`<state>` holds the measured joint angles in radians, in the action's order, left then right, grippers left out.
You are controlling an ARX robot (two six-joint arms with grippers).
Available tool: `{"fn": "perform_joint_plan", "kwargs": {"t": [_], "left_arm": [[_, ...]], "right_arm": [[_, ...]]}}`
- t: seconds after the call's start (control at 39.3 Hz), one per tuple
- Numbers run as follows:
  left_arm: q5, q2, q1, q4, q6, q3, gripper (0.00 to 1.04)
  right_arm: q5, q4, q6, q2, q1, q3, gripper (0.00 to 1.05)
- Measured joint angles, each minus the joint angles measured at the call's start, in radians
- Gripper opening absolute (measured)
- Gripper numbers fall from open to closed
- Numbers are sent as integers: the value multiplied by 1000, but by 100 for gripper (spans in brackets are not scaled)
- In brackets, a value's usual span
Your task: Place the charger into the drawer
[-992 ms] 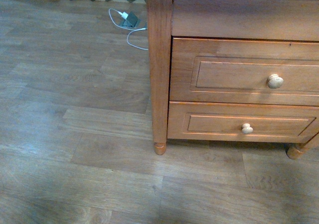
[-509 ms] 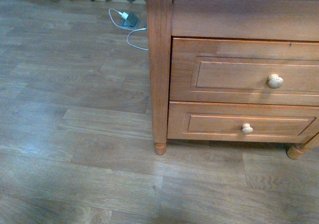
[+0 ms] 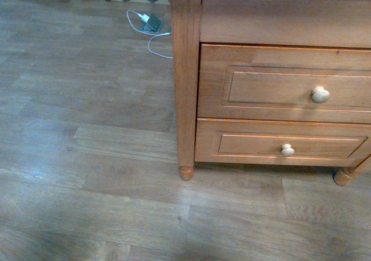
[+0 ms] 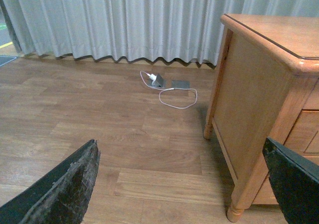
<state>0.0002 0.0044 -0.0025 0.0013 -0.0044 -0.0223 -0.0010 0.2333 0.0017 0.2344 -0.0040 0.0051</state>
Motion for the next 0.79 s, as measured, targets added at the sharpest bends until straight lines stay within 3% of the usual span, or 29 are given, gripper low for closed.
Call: {"fn": "perform_joint_plan", "kwargs": {"t": [0.28,0.38,0.79], "left_arm": [[0,0,0,-1,0,0,98],[0,0,0,-1,0,0,98],[0,0,0,-1,0,0,98]], "right_arm": [[0,-66,0,-71,0,0,1],[0,-226,0,-210,1,1,1],[0,-232,0,-230,1,1,1]]}}
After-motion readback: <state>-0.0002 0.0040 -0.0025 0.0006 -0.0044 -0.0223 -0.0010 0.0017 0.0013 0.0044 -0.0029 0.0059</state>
